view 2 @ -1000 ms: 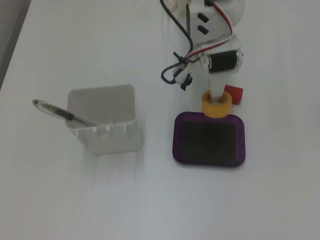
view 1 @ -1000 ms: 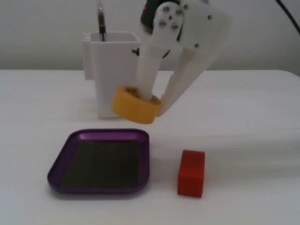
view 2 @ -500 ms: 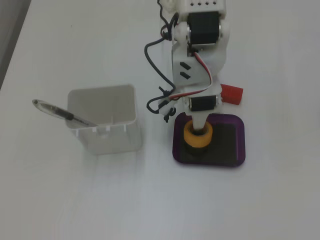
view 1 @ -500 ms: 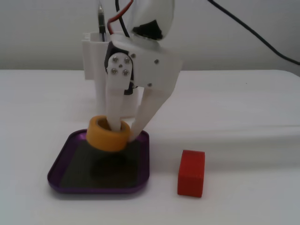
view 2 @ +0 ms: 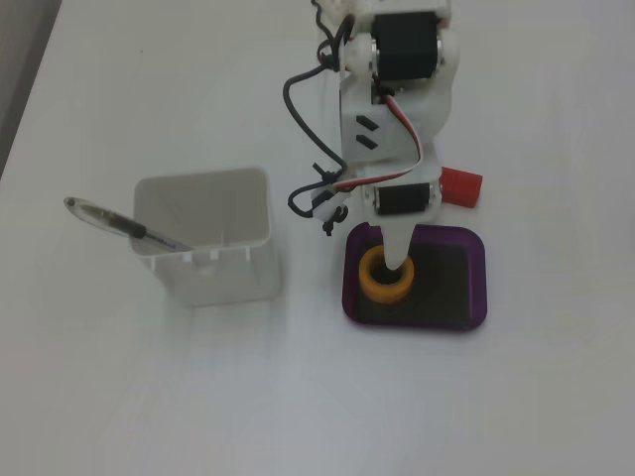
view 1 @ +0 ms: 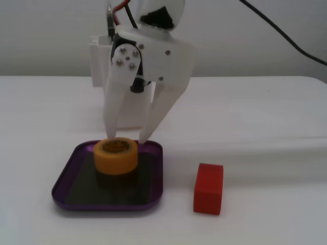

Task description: Grab up the yellow tape and put it in the box.

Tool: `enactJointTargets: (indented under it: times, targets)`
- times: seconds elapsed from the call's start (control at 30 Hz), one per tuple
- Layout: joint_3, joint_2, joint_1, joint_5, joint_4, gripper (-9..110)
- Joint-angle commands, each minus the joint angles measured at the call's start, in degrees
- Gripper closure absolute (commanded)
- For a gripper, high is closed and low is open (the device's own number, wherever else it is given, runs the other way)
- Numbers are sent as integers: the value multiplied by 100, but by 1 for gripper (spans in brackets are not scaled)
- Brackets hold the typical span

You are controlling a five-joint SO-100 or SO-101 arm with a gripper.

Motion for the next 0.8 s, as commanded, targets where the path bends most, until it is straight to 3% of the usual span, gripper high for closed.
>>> enactJointTargets:
  times: [0.0,0.23,0.4,0.77]
  targets:
    - [-826,519,9,26,712,88]
    - [-2092,1696,-44,53,2329,89]
    - [-2109,3032,9,70,2988,89]
    - [1521,6715,44,114,2742,88]
